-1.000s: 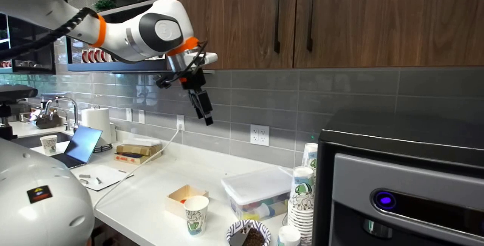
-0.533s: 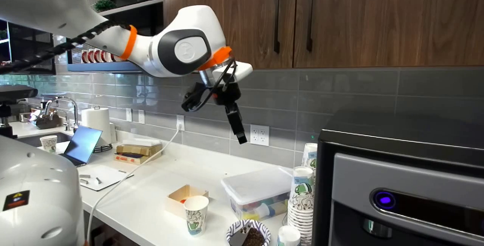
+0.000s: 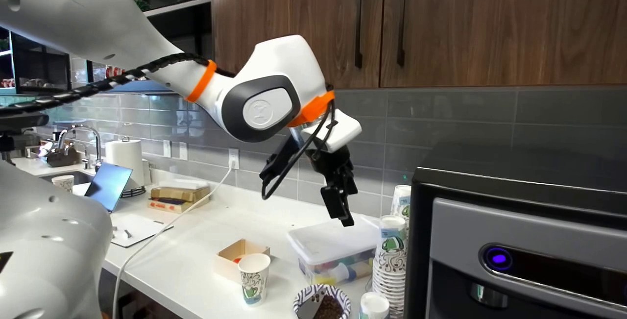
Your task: Pick up the coffee cups on the right and place them on the front stack.
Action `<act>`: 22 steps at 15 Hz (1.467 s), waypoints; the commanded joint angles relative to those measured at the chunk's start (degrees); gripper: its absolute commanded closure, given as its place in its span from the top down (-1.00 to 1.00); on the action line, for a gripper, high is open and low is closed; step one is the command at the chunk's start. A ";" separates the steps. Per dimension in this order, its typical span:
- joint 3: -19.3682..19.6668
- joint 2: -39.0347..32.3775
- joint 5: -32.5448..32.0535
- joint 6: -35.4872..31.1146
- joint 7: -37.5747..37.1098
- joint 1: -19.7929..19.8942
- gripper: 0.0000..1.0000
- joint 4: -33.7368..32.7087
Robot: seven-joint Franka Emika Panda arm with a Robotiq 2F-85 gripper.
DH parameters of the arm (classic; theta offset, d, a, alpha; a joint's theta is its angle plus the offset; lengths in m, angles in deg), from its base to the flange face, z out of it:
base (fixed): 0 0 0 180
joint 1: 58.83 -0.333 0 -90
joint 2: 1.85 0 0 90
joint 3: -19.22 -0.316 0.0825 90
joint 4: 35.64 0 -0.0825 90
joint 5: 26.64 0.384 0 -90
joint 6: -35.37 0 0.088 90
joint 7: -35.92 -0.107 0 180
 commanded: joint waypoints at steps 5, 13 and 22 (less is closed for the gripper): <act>0.74 -11.01 3.54 -7.59 -5.76 1.20 1.00 -0.12; 4.27 -20.62 3.47 -6.68 -9.91 1.68 1.00 -0.08; 11.65 -27.02 13.40 -7.64 -1.54 -5.43 1.00 -1.25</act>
